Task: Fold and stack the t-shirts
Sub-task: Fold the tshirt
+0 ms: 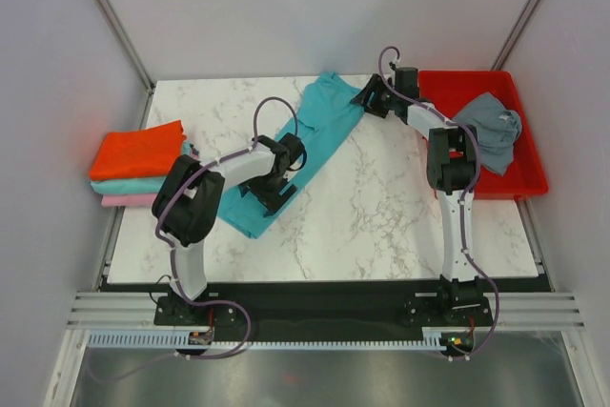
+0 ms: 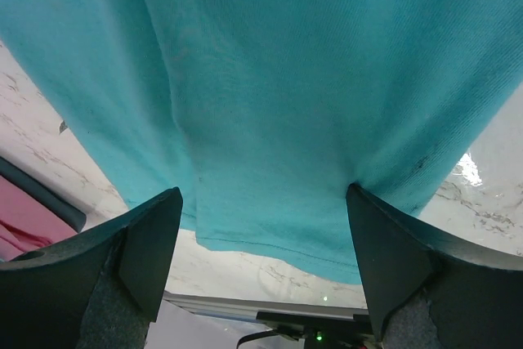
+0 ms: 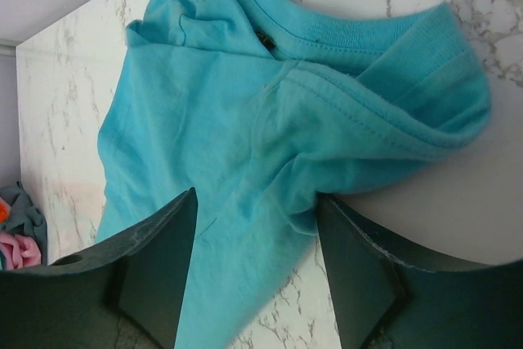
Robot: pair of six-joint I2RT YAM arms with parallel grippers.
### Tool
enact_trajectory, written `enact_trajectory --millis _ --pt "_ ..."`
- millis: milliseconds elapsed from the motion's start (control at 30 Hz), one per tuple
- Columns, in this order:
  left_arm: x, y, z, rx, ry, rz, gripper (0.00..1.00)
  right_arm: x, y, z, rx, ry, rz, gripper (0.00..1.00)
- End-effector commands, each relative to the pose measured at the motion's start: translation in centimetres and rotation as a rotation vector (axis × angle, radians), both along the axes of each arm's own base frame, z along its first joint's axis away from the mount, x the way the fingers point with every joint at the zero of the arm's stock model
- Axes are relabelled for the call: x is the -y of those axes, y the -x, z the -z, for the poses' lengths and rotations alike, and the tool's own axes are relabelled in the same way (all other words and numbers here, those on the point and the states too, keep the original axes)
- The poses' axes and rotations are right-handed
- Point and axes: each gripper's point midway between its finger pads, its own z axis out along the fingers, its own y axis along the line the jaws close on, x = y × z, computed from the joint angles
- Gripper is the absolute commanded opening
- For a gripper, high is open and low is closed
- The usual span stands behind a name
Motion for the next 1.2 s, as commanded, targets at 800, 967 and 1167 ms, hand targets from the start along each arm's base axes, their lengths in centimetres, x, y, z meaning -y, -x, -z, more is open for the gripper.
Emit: enact_trajectory --millis 800,967,1167 --pt "14.8 3.3 1.3 0.015 0.082 0.314 0.88 -2.0 -4.0 1.1 0.087 -0.003 0.055 0.76" --pt "17.4 4.4 1.2 0.003 0.126 0.353 0.88 -2.0 -5.1 0.2 0.134 0.0 0.054 0.76" --pt "20.4 4.3 0.5 0.027 0.163 0.404 0.88 -1.8 -5.8 -0.4 0.169 0.008 0.061 0.77"
